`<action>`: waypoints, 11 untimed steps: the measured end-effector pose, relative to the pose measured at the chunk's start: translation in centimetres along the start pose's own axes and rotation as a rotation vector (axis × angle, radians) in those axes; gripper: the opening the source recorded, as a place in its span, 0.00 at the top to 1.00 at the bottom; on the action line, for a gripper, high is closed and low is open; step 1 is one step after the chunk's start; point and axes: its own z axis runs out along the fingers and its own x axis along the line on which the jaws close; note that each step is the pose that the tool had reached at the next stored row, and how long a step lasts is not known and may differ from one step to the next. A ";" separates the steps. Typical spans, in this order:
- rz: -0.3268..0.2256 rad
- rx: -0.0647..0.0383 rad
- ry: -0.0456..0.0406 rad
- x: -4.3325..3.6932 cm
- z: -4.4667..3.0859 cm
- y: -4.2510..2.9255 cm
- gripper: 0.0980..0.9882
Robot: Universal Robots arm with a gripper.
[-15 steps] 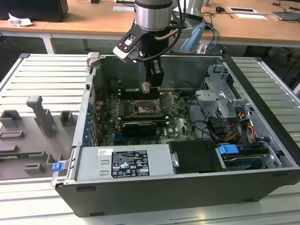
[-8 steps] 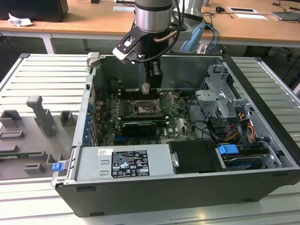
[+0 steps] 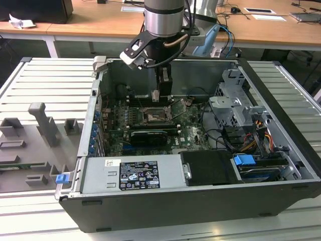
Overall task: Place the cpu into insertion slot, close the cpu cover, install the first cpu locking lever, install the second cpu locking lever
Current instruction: 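Place the cpu into insertion slot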
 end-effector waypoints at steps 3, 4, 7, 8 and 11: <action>0.036 -0.001 -0.0022 0.00 0.25 -0.01 0.52; 0.041 -0.001 -0.0025 -0.01 0.34 -0.03 0.52; 0.044 -0.001 -0.0055 -0.01 0.58 -0.04 0.52; 0.044 -0.001 -0.0055 -0.02 0.87 -0.07 0.52; 0.034 -0.001 -0.0049 -0.04 1.43 -0.25 0.52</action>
